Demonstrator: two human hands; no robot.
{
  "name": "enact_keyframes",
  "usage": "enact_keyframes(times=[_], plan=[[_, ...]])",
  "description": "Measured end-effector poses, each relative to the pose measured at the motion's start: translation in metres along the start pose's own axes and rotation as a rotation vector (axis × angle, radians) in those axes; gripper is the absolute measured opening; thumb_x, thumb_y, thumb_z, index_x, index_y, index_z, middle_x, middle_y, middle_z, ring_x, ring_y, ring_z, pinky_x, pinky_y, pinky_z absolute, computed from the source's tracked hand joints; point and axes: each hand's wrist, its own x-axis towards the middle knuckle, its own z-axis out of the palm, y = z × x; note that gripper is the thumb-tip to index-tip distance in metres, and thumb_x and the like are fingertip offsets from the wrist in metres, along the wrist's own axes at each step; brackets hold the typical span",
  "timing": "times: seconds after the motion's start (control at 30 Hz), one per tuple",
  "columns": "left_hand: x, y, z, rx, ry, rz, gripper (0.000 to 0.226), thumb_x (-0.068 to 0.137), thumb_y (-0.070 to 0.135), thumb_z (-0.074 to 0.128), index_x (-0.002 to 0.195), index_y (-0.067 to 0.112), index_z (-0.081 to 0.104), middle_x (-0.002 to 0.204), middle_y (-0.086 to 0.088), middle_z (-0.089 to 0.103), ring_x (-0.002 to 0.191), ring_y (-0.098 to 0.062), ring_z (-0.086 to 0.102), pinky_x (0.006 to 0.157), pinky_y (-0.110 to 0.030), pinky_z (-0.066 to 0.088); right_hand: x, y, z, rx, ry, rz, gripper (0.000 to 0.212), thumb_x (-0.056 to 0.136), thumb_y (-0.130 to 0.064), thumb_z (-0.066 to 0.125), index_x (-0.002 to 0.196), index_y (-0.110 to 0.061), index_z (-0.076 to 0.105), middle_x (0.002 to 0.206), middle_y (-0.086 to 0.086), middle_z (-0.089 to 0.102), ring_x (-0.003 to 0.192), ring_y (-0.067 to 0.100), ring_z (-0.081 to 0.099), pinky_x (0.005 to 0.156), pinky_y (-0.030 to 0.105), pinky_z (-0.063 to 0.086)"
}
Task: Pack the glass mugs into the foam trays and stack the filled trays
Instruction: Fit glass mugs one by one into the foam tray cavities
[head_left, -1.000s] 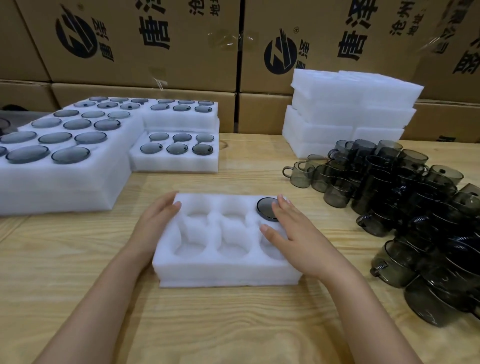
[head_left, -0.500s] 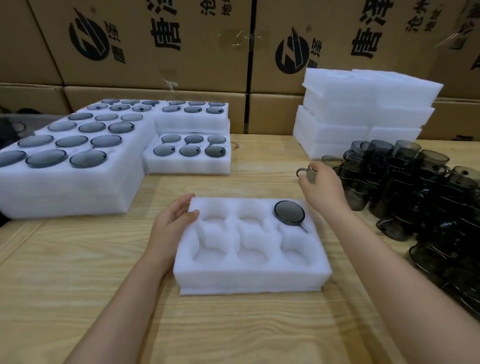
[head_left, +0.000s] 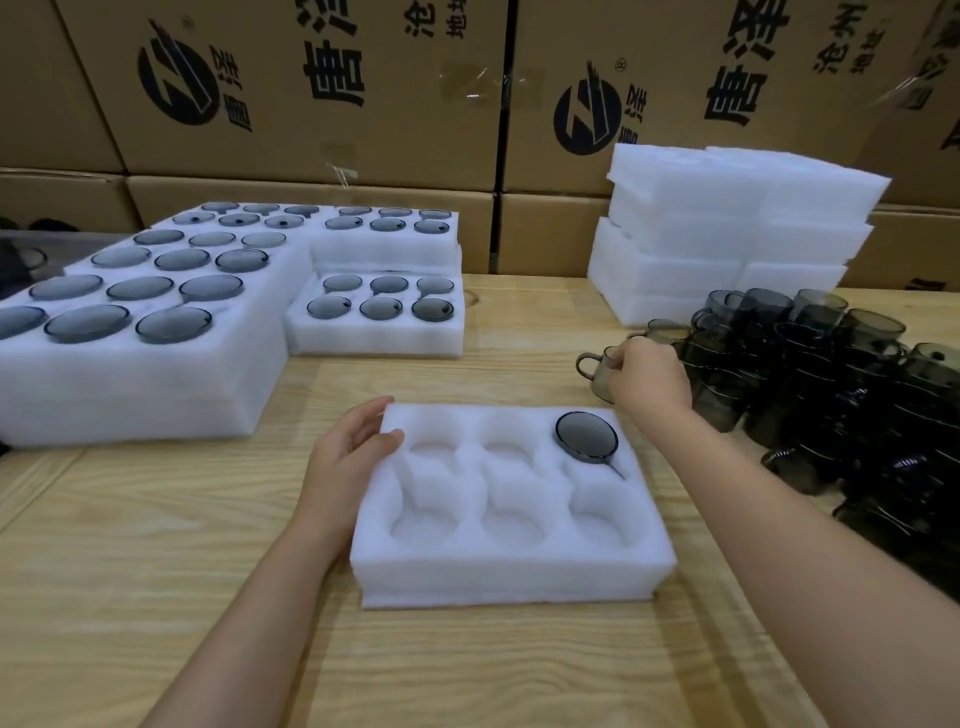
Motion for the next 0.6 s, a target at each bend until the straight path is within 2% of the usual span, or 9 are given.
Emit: enact_keyframes(times=[0.13,0.2,0.27,0.3,0.37,0.43,0.47,0.53,0.6], plan=[[-0.003,0.003,0.004,0.013,-0.025,-0.011,0.034,0.089,-0.005,0.055,0.112,0.018,0.063,0.093,0.008,0.071,0.082,-0.004,0.068,0.063,-0.014,0.051,-0.035,-0.021,-0.028,0.201,0.163,-0.11,0.018,0.08,-0.007,0.05,0.084,-0.006,0.068,0.086,0.018,0.066,0.088,0.039,0.056,0.072,0.037,0.052],[-0.006,0.006,0.005,0.137,0.012,0.068,0.036,0.09,-0.003,0.058,0.117,0.021,0.059,0.11,0.004,0.065,0.099,-0.004,0.062,0.077,-0.014,0.048,-0.053,-0.033,-0.04,0.27,0.171,-0.198,0.014,0.076,-0.009,0.053,0.079,-0.007,0.067,0.079,0.016,0.066,0.084,0.036,0.057,0.073,0.039,0.052],[-0.009,0.014,0.006,0.415,0.072,0.264,0.039,0.089,0.007,0.064,0.124,0.023,0.056,0.12,0.003,0.061,0.112,-0.007,0.056,0.094,-0.023,0.043,-0.072,-0.043,-0.049,0.339,0.151,-0.277,0.006,0.074,-0.011,0.06,0.071,-0.011,0.065,0.069,0.005,0.066,0.081,0.029,0.058,0.077,0.037,0.05],[-0.013,0.019,0.007,0.537,0.086,0.393,0.039,0.088,0.015,0.067,0.124,0.024,0.056,0.12,0.006,0.061,0.113,-0.006,0.055,0.098,-0.025,0.041,-0.081,-0.048,-0.052,0.381,0.146,-0.301,0.008,0.074,-0.012,0.063,0.07,-0.018,0.065,0.063,-0.007,0.063,0.08,0.024,0.059,0.08,0.037,0.048],[-0.025,0.03,0.017,0.671,0.061,0.625,0.042,0.083,0.031,0.066,0.123,0.024,0.056,0.116,0.009,0.063,0.11,-0.007,0.058,0.097,-0.028,0.042,-0.096,-0.054,-0.053,0.446,0.187,-0.369,0.011,0.075,-0.013,0.069,0.074,-0.023,0.069,0.059,-0.023,0.053,0.08,0.018,0.058,0.085,0.039,0.042],[-0.039,0.035,0.034,0.807,-0.015,0.749,0.053,0.08,0.044,0.061,0.126,0.019,0.056,0.116,0.009,0.063,0.106,-0.011,0.06,0.095,-0.032,0.042,-0.11,-0.059,-0.049,0.455,0.257,-0.442,0.01,0.073,-0.013,0.072,0.073,-0.023,0.068,0.057,-0.025,0.049,0.075,0.015,0.054,0.086,0.034,0.032],[-0.044,0.035,0.042,0.878,-0.066,0.76,0.061,0.077,0.049,0.06,0.13,0.019,0.054,0.119,0.008,0.062,0.108,-0.012,0.059,0.095,-0.034,0.042,-0.117,-0.061,-0.045,0.464,0.276,-0.468,0.009,0.073,-0.014,0.073,0.072,-0.022,0.068,0.058,-0.025,0.049,0.073,0.014,0.053,0.084,0.03,0.025],[-0.05,0.034,0.054,0.908,-0.18,0.642,0.078,0.071,0.056,0.062,0.138,0.02,0.044,0.127,0.01,0.059,0.113,-0.013,0.058,0.097,-0.037,0.043,-0.129,-0.065,-0.037,0.498,0.302,-0.52,0.005,0.071,-0.017,0.072,0.072,-0.02,0.068,0.061,-0.022,0.052,0.072,0.013,0.054,0.082,0.026,0.02],[-0.049,0.031,0.058,0.819,-0.206,0.525,0.081,0.065,0.053,0.067,0.135,0.022,0.042,0.118,0.018,0.061,0.109,-0.006,0.059,0.094,-0.025,0.044,-0.138,-0.069,-0.029,0.542,0.293,-0.556,0.004,0.07,-0.018,0.072,0.072,-0.016,0.069,0.063,-0.02,0.055,0.071,0.009,0.051,0.085,0.027,0.024]])
